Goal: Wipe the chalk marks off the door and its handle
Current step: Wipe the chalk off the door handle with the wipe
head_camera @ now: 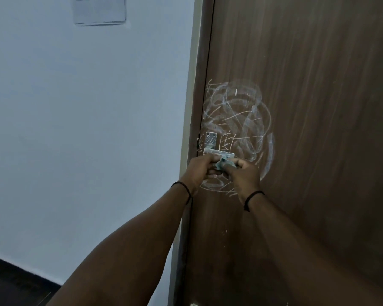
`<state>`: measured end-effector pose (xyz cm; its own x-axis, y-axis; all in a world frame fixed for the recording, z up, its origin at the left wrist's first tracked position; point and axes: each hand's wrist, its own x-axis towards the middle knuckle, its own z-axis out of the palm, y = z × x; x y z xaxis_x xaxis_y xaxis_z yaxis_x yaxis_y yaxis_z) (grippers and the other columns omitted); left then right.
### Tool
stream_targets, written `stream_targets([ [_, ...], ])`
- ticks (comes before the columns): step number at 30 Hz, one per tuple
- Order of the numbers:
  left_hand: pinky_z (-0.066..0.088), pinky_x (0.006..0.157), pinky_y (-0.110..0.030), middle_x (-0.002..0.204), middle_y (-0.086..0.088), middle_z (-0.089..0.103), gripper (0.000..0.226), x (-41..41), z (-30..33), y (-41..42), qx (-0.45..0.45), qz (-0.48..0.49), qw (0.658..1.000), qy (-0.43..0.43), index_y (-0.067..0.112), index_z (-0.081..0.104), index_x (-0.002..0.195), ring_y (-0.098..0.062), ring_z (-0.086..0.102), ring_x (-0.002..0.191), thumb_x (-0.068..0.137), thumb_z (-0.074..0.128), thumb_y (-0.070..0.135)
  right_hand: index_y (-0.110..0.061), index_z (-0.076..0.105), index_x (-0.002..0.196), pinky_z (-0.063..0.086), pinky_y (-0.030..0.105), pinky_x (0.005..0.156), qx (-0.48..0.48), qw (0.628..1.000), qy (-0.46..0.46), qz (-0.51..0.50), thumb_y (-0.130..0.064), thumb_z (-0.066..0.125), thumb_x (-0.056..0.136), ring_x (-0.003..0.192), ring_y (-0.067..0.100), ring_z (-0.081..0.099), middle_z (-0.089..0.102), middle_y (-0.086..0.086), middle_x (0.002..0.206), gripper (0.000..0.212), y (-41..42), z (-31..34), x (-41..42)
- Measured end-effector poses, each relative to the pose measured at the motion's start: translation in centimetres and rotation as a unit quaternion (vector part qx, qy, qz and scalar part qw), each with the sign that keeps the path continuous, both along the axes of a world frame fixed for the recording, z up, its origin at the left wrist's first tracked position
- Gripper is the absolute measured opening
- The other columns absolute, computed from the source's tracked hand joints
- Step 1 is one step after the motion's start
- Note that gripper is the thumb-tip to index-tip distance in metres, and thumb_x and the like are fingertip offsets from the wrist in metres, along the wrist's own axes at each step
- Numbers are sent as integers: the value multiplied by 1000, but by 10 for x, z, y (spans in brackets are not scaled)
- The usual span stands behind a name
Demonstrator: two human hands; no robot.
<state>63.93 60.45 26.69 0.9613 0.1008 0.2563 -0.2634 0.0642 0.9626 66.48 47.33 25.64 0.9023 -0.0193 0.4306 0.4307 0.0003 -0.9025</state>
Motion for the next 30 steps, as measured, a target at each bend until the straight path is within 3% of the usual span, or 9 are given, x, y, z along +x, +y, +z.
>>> stream_targets([
  [4, 51, 89, -39, 114, -8, 73, 47, 4, -1, 24, -25, -35, 999, -20, 13, 67, 124, -28, 68, 101, 101, 31, 33, -19, 75, 78, 58, 27, 67, 12, 1000, 8, 13, -40, 63, 92, 73, 11, 70, 75, -1, 77, 28, 28, 14, -3],
  [9, 51, 80, -31, 111, 0, 75, 45, 22, -8, 39, -42, -58, 996, -51, 21, 68, 122, -20, 70, 98, 103, 30, 35, -14, 72, 91, 55, 20, 60, -18, 996, -44, -80, -9, 66, 91, 74, 11, 71, 74, 7, 89, 8, 51, 14, 11],
  [13, 55, 82, -40, 103, -5, 76, 39, 41, -10, 45, -9, -56, 996, -72, 18, 73, 111, -25, 71, 96, 99, 38, 33, -12, 70, 102, 57, 23, 63, -63, 985, -61, -149, -5, 69, 87, 78, 14, 70, 73, 4, 92, 17, 57, 14, 32],
  [15, 57, 83, -44, 96, -9, 75, 39, 53, -10, 49, 48, 15, 993, -109, 13, 74, 102, -28, 71, 91, 98, 41, 33, -14, 73, 101, 52, 17, 62, -108, 971, -93, -194, -6, 64, 89, 77, 8, 67, 73, 1, 93, 17, 65, 19, 47],
  [18, 53, 74, -33, 94, -2, 72, 29, 74, -14, 57, 232, 185, 931, -213, 17, 70, 103, -19, 65, 84, 99, 43, 26, -18, 74, 97, 48, 15, 63, -154, 946, -154, -241, -11, 61, 89, 79, 8, 64, 73, -4, 94, 18, 74, 30, 68],
  [21, 50, 79, -31, 110, -3, 67, 30, 94, -17, 63, 350, 252, 860, -273, 18, 66, 119, -18, 61, 96, 96, 46, 17, -19, 74, 95, 54, 26, 73, -183, 927, -199, -261, -12, 61, 87, 86, 12, 63, 68, -1, 101, 17, 76, 45, 90],
  [25, 49, 78, -31, 112, -4, 64, 32, 112, -23, 62, 398, 261, 830, -291, 15, 66, 121, -19, 58, 98, 95, 47, 12, -18, 73, 88, 39, 0, 60, -177, 911, -246, -280, -3, 59, 86, 73, -1, 53, 62, 1, 103, 21, 74, 59, 116],
  [27, 50, 81, -34, 115, -5, 65, 31, 118, -23, 61, 418, 256, 816, -306, 13, 66, 121, -20, 60, 99, 95, 48, 12, -15, 75, 88, 37, 4, 61, -195, 901, -272, -277, 0, 57, 86, 77, 6, 57, 64, 5, 99, 24, 73, 63, 126],
  [30, 51, 86, -39, 121, -5, 65, 34, 125, -23, 58, 448, 241, 800, -317, 14, 65, 124, -22, 61, 104, 94, 49, 13, -8, 77, 90, 39, 17, 70, -316, 856, -318, -256, -1, 56, 87, 82, 16, 55, 65, 10, 97, 23, 75, 63, 138],
])
